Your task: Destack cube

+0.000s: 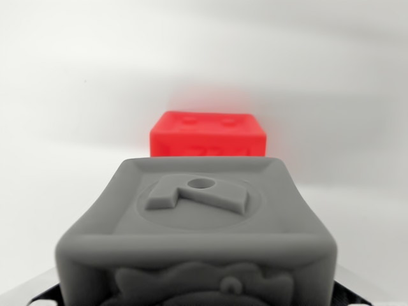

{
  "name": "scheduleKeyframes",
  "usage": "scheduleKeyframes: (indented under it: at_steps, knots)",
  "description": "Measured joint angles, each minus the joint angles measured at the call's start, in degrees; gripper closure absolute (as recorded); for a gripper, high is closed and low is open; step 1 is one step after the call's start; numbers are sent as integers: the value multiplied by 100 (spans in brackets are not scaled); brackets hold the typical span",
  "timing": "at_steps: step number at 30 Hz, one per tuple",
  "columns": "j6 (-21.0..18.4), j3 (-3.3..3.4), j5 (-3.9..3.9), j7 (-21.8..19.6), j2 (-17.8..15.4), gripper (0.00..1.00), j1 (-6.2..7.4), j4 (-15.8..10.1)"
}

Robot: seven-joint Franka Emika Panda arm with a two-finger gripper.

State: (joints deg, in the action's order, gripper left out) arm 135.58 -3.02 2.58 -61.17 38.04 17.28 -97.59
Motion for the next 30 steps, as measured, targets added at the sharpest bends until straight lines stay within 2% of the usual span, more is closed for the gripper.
scheduleKeyframes:
  at_steps: [30]
  knots:
    - [-748, -14, -25, 38, -774, 100, -8, 8]
